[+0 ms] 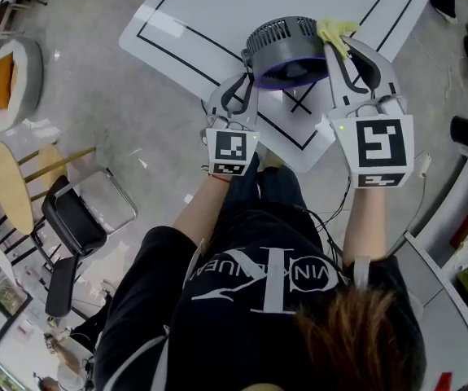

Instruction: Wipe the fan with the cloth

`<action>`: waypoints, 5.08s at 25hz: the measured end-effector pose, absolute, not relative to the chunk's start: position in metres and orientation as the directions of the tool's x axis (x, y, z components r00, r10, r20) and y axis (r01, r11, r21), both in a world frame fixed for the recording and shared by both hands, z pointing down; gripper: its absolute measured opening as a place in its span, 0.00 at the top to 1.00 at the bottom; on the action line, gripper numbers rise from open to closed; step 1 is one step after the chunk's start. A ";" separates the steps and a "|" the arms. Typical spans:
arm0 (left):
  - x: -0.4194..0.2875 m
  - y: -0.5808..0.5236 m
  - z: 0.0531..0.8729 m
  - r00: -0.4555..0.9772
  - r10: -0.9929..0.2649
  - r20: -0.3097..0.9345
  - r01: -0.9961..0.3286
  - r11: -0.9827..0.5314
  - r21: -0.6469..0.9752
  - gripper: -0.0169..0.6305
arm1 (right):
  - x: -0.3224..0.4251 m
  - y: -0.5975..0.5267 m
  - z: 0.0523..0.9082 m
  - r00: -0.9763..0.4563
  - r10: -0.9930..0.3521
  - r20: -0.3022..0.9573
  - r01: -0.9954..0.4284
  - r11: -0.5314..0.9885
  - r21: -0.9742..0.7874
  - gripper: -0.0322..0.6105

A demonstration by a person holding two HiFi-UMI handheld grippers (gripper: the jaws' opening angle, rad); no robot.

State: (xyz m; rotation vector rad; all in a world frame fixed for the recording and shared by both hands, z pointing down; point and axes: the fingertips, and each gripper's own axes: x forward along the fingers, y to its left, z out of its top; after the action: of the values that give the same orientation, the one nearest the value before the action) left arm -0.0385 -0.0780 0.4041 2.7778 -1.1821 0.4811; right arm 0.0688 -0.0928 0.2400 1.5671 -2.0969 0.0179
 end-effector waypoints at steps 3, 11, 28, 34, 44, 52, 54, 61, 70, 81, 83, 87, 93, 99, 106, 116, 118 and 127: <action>-0.037 -0.077 0.403 0.659 -0.681 0.319 -0.711 -0.702 -0.028 0.89 | 0.023 -0.101 0.232 -0.293 -0.867 0.403 -0.847 0.431 0.312 0.90; -0.036 -0.075 0.401 0.673 -0.669 0.315 -0.702 -0.712 -0.011 0.90 | -0.064 -0.109 0.250 -0.366 -0.765 0.531 -0.634 0.622 0.459 0.90; -0.037 -0.071 0.405 0.679 -0.660 0.320 -0.697 -0.717 -0.001 0.90 | -0.055 -0.122 0.288 -0.159 -0.619 0.769 -0.371 0.759 0.535 0.90; -0.038 -0.073 0.409 0.653 -0.685 0.322 -0.715 -0.698 -0.034 0.89 | -0.036 -0.128 0.276 -0.192 -0.663 0.724 -0.488 0.704 0.516 0.90; -0.036 -0.075 0.405 0.644 -0.694 0.322 -0.722 -0.691 -0.043 0.89 | 0.006 -0.133 0.256 -0.162 -0.729 0.665 -0.610 0.604 0.514 0.90; -0.037 -0.074 0.403 0.642 -0.698 0.319 -0.721 -0.690 -0.059 0.89 | 0.059 -0.129 0.258 -0.088 -0.766 0.637 -0.722 0.489 0.489 0.90; -0.038 -0.074 0.404 0.641 -0.697 0.320 -0.722 -0.690 -0.058 0.89 | 0.064 -0.127 0.260 -0.084 -0.772 0.630 -0.742 0.470 0.478 0.90; -0.038 -0.079 0.401 0.654 -0.686 0.319 -0.718 -0.696 -0.025 0.89 | 0.090 -0.124 0.267 -0.012 -0.767 0.641 -0.747 0.433 0.504 0.90; -0.042 -0.081 0.401 0.716 -0.600 0.356 -0.654 -0.755 0.044 0.88 | 0.121 -0.107 0.303 0.044 -0.712 0.701 -0.780 0.414 0.470 0.90; -0.058 -0.104 0.405 0.720 -0.533 0.445 -0.592 -0.806 -0.008 0.85 | 0.107 -0.084 0.311 -0.081 -0.699 0.711 -0.867 0.401 0.296 0.90; -0.060 -0.110 0.407 0.716 -0.525 0.460 -0.569 -0.821 -0.052 0.86 | 0.101 -0.077 0.314 -0.086 -0.689 0.720 -0.865 0.409 0.289 0.90; -0.060 -0.123 0.408 0.714 -0.519 0.470 -0.554 -0.829 -0.074 0.90 | 0.091 -0.064 0.316 -0.131 -0.678 0.724 -0.887 0.406 0.220 0.90; -0.057 -0.151 0.408 0.733 -0.486 0.476 -0.475 -0.867 -0.153 0.90 | 0.072 -0.051 0.316 -0.147 -0.675 0.723 -0.900 0.395 0.185 0.90; -0.054 -0.172 0.407 0.786 -0.416 0.457 -0.394 -0.907 -0.148 0.84 | 0.059 -0.048 0.315 -0.198 -0.675 0.711 -0.918 0.383 0.108 0.90; -0.050 -0.191 0.407 0.832 -0.352 0.429 -0.348 -0.933 -0.092 0.80 | 0.045 -0.047 0.313 -0.243 -0.677 0.695 -0.928 0.371 0.037 0.90; -0.041 -0.200 0.407 0.857 -0.278 0.434 -0.256 -0.960 -0.110 0.76 | 0.028 -0.039 0.314 -0.251 -0.660 0.708 -0.898 0.431 0.084 0.90; -0.044 -0.199 0.406 0.850 -0.295 0.436 -0.281 -0.955 -0.099 0.75 | 0.029 -0.038 0.314 -0.234 -0.659 0.715 -0.891 0.439 0.113 0.90; -0.088 -0.189 0.392 0.740 -0.522 0.425 -0.586 -0.810 0.026 0.86 | 0.042 -0.047 0.305 -0.264 -0.665 0.699 -0.854 0.497 0.151 0.90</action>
State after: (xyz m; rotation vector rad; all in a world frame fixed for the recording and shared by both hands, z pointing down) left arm -0.0876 -0.1887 0.3920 2.7811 -0.8921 0.6075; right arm 0.0425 -0.0470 0.3054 1.2452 -2.0162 0.3329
